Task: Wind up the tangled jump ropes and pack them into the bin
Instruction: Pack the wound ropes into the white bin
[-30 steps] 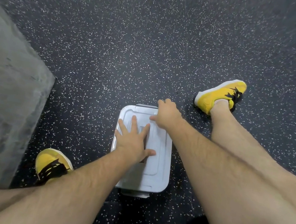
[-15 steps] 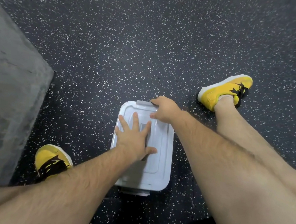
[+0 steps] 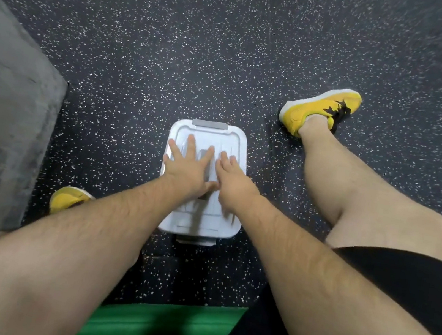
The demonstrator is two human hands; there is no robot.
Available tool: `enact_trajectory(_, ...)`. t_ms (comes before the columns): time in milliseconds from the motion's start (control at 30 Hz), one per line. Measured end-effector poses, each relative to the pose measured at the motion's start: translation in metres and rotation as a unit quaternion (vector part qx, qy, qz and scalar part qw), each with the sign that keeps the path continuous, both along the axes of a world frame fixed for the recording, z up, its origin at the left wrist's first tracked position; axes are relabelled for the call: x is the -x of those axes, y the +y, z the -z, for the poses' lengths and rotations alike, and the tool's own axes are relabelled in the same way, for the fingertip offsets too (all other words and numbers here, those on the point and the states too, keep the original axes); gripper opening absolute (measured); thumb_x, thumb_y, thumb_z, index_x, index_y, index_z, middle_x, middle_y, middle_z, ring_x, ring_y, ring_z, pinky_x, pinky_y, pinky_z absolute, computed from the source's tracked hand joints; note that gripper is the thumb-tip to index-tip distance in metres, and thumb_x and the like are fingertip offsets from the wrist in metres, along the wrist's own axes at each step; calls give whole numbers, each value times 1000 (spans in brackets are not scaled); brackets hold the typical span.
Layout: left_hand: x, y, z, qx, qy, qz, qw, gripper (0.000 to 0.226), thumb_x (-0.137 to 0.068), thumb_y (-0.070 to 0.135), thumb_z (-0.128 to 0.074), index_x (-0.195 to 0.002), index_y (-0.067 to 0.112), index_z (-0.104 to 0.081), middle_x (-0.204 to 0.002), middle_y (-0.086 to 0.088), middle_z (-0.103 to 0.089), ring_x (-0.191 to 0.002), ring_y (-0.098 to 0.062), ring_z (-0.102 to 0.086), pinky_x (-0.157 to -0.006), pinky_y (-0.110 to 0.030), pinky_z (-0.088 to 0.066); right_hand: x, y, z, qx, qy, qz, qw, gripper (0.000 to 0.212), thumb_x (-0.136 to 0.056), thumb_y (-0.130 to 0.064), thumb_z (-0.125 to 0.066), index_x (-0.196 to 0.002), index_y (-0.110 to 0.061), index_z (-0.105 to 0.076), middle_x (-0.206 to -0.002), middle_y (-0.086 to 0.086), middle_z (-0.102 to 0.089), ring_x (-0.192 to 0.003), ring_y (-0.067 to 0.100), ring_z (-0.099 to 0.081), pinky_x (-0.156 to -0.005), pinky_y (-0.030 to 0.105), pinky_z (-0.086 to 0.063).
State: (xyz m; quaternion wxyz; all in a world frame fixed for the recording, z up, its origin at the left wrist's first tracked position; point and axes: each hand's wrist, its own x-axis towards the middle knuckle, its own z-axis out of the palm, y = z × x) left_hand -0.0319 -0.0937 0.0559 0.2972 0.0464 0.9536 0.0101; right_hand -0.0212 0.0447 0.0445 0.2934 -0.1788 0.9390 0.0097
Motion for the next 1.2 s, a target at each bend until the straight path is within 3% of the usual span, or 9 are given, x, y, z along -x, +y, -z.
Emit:
enact_trajectory(133,-27,-22,5,-67,37,59,995,86,-92,74,-41,-161,36,-7,-168,-12,11,-153,-44,9,-124,-60,-8,-43,-9,-3,5,-36,29,999,88,-87,-11,-64,-159,-13,-14,-166,8,12,-153,33,10,-120,46,-28)
enact_trajectory(233,-72,-39,9,-90,89,140,982,70,-100,60,-42,-158,24,-26,-166,-9,-15,-151,-33,-9,-124,-53,-17,-66,-10,-16,-8,-35,-4,999,74,-95,-24,-47,-159,-10,-13,-166,13,11,-152,38,11,-121,48,-23)
enact_trajectory(367,-116,-47,13,-78,75,197,975,76,-104,56,-35,-162,15,-10,-170,-6,-6,-156,-29,0,-126,-50,-12,-75,-9,-11,-53,-7,-73,996,106,-88,-53,-63,-157,-3,0,-162,26,15,-148,50,12,-124,50,-12)
enact_trajectory(500,-120,-47,18,-10,64,244,968,103,-93,62,-55,-162,10,2,-169,-10,8,-156,-33,7,-126,-51,-11,-83,-12,14,-73,27,-81,994,137,-67,-61,-82,-154,5,1,-158,36,11,-145,58,5,-121,58,-18)
enact_trajectory(633,-123,-43,28,2,80,233,969,107,-88,49,-70,-161,9,-2,-169,-12,4,-156,-36,3,-125,-53,-14,-91,-12,15,-59,57,-72,994,116,-84,-49,-73,-154,7,2,-157,38,13,-143,60,3,-120,56,-22)
enact_trajectory(767,-119,-45,21,-33,67,225,972,94,-95,51,-58,-162,12,-5,-170,-8,2,-156,-31,3,-126,-51,-14,-78,-6,27,-32,25,-78,996,113,-85,-59,-63,-154,6,-1,-159,34,6,-145,59,5,-119,61,-20)
enact_trajectory(933,-112,-51,8,-85,50,178,979,71,-104,53,-39,-162,23,-11,-170,7,0,-157,-18,1,-124,-45,-22,-72,-4,26,-41,12,-88,995,97,-92,-41,-59,-155,0,2,-161,28,13,-147,52,10,-122,56,-18)
enact_trajectory(1067,-112,-46,8,-93,44,146,984,66,-104,52,-41,-161,26,-20,-170,10,-6,-156,-16,-3,-123,-40,-21,-73,-5,25,-42,18,-92,995,92,-93,-35,-57,-156,1,1,-161,29,11,-147,52,8,-122,55,-17)
enact_trajectory(1200,-111,-38,9,-101,81,91,987,49,-105,40,-45,-152,31,-41,-161,12,-27,-145,-20,-35,-110,-39,-45,-73,-9,17,-57,36,-87,994,78,-102,-40,-44,-156,1,-6,-161,30,4,-148,53,3,-122,55,-12)
